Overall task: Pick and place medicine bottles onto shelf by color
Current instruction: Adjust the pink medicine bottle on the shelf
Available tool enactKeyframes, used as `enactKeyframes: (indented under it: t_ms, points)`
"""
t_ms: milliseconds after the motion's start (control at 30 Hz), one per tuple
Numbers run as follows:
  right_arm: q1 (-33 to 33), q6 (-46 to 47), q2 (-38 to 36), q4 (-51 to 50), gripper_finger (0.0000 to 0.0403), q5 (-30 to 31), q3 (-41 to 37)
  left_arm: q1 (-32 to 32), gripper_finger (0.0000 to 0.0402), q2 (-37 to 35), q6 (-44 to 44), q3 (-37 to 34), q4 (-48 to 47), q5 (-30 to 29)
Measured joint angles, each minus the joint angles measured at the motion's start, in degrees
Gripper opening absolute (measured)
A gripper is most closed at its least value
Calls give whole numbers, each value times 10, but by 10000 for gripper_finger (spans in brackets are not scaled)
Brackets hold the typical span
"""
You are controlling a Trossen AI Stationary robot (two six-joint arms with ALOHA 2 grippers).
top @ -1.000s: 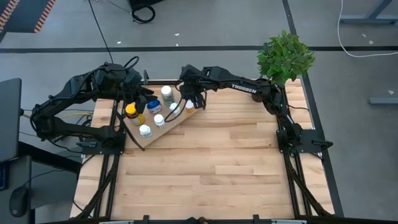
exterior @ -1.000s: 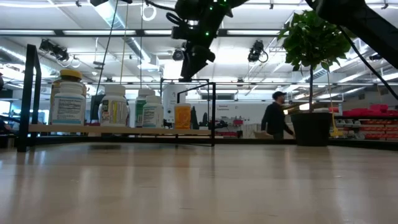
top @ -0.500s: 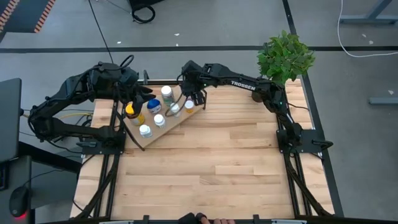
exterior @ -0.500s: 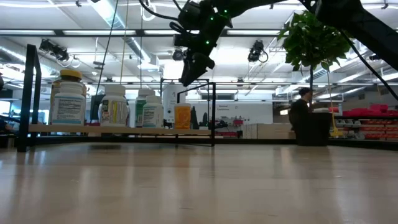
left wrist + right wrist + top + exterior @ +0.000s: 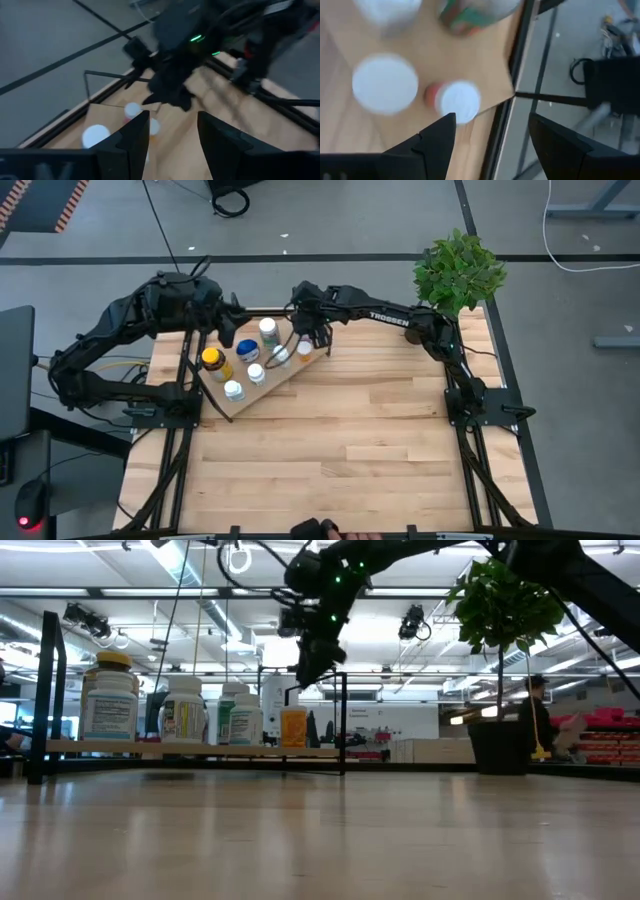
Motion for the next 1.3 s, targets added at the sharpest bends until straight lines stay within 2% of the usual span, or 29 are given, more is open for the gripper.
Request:
enactKeyframes:
  t_ms: [167, 300, 433, 533, 633, 733, 833, 1067, 1300]
  points:
    - [13, 91, 0, -28, 257, 4, 41, 19, 172, 33, 12, 0, 0, -12]
    - [21, 170, -3, -92, 257, 53, 98, 45, 172, 68, 15, 0, -4, -12]
    - [15, 281, -52, -145, 257, 62, 78, 81, 172, 86, 43, -1, 2, -9]
    - [6, 364, -75, -187, 257, 50, 79, 109, 172, 96, 55, 0, 21, 8]
    - [1, 412, -93, -200, 257, 48, 78, 138, 172, 121, 71, 0, 42, 51]
    - [2, 441, -112, -204, 257, 46, 78, 154, 175, 163, 83, 0, 46, 86]
    - [4, 445, -125, -211, 257, 48, 79, 154, 192, 207, 112, 14, 45, 91]
    - [7, 451, -150, -238, 257, 65, 79, 142, 267, 308, 144, 108, 29, 93]
    - [6, 455, -155, -241, 257, 69, 79, 136, 321, 434, 214, 272, -159, 92]
